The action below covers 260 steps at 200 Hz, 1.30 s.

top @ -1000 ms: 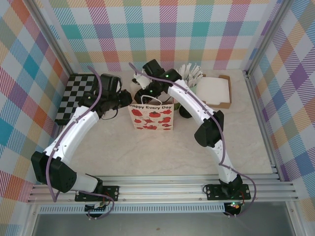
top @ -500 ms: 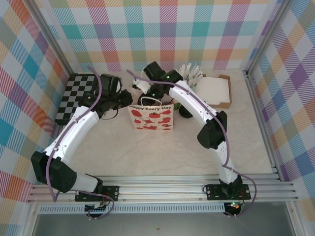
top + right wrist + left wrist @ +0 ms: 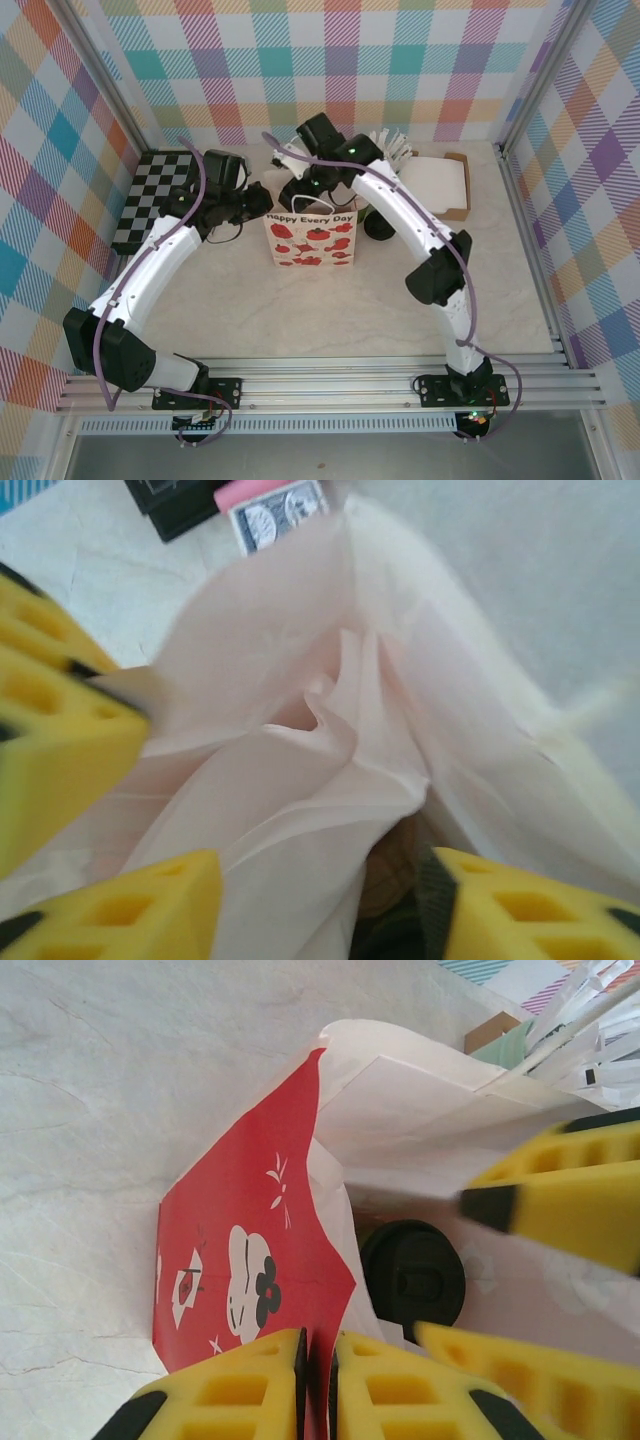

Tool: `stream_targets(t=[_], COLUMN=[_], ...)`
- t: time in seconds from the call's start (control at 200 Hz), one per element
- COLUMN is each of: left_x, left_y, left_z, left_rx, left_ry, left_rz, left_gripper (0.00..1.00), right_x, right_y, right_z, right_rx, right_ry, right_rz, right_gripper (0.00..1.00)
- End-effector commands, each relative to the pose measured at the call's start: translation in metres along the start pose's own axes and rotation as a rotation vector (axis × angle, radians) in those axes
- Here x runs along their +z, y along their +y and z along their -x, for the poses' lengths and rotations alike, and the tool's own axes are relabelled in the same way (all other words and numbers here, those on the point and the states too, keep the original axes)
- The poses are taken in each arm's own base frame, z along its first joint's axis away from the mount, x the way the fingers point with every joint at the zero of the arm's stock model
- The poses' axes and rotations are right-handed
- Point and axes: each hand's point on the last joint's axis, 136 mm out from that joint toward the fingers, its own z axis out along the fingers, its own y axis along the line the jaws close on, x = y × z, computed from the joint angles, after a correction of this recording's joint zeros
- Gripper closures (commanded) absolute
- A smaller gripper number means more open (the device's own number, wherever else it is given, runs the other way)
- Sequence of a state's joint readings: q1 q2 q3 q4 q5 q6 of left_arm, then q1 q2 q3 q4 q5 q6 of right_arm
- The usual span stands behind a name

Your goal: Pack the takeout coffee

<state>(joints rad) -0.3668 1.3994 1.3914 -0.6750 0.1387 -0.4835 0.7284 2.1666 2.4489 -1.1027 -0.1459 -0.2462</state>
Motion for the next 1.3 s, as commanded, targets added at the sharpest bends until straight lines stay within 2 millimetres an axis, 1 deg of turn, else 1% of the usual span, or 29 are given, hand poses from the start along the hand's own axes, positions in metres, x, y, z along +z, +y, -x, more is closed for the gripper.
stream_targets(t=[0.0,0.05,0.115,0.145,0.195,0.36,0.52,0.61,0.755,0.87,0.93,0.985,1.04,1.11,1.155,1.23,1.285,1.295], left_x=[0.001,0.000,-0.002,-0.003,-0.003,0.000,-0.002,-0.001,-0.001,-0.004,-0.009,-0.015,-0.023,-0.035,-0.046,-0.063,-0.077,-0.079], left_y=[-0.011,-0.014,-0.017,-0.018,-0.021,-0.023,-0.020,-0.021,-0.021,-0.020,-0.017,-0.013,-0.011,-0.006,-0.002,0.011,0.026,0.029], left_z=[-0.003,-0.003,-0.006,-0.007,-0.010,-0.015,-0.012,-0.013,-0.012,-0.006,-0.002,0.003,0.008,0.014,0.020,0.028,0.036,0.037], left_rx=[-0.011,-0.010,-0.012,-0.011,-0.006,0.011,0.077,0.090,0.088,0.086,0.093,0.099,0.113,0.123,0.128,0.126,0.117,0.113], left_ry=[0.012,0.015,0.019,0.023,0.028,0.045,0.062,0.078,0.076,0.057,0.036,0.006,-0.030,-0.084,-0.131,-0.218,-0.297,-0.311], left_rz=[-0.035,-0.038,-0.047,-0.050,-0.057,-0.063,-0.028,-0.033,-0.039,-0.034,-0.025,-0.010,0.000,0.012,0.020,0.073,0.143,0.158], left_gripper=[0.84,0.84,0.84,0.84,0.84,0.84,0.83,0.80,0.75,0.66,0.61,0.57,0.51,0.44,0.38,0.32,0.23,0.21], right_x=[-0.055,-0.066,-0.082,-0.090,-0.102,-0.137,-0.166,-0.183,-0.213,-0.231,-0.237,-0.242,-0.247,-0.252,-0.255,-0.256,-0.252,-0.254], right_y=[-0.003,-0.006,-0.011,-0.014,-0.020,-0.046,-0.068,-0.084,-0.106,-0.125,-0.135,-0.144,-0.152,-0.160,-0.164,-0.169,-0.173,-0.174], right_z=[0.028,0.030,0.032,0.032,0.031,0.016,-0.010,-0.033,-0.071,-0.106,-0.128,-0.151,-0.174,-0.202,-0.219,-0.243,-0.254,-0.258], right_rx=[0.036,0.066,0.096,0.130,0.161,0.269,0.392,0.486,0.659,0.809,0.894,0.964,1.025,1.092,1.117,1.138,1.135,1.137], right_ry=[-0.147,-0.173,-0.214,-0.232,-0.254,-0.326,-0.386,-0.428,-0.536,-0.610,-0.628,-0.636,-0.641,-0.636,-0.629,-0.606,-0.585,-0.581], right_rz=[-0.097,-0.132,-0.179,-0.205,-0.256,-0.454,-0.611,-0.689,-0.765,-0.828,-0.861,-0.905,-0.961,-1.015,-1.060,-1.124,-1.145,-1.171], right_gripper=[0.27,0.18,0.15,0.12,0.00,0.00,0.00,0.00,0.00,0.00,0.00,0.00,0.00,0.00,0.00,0.00,0.00,0.00])
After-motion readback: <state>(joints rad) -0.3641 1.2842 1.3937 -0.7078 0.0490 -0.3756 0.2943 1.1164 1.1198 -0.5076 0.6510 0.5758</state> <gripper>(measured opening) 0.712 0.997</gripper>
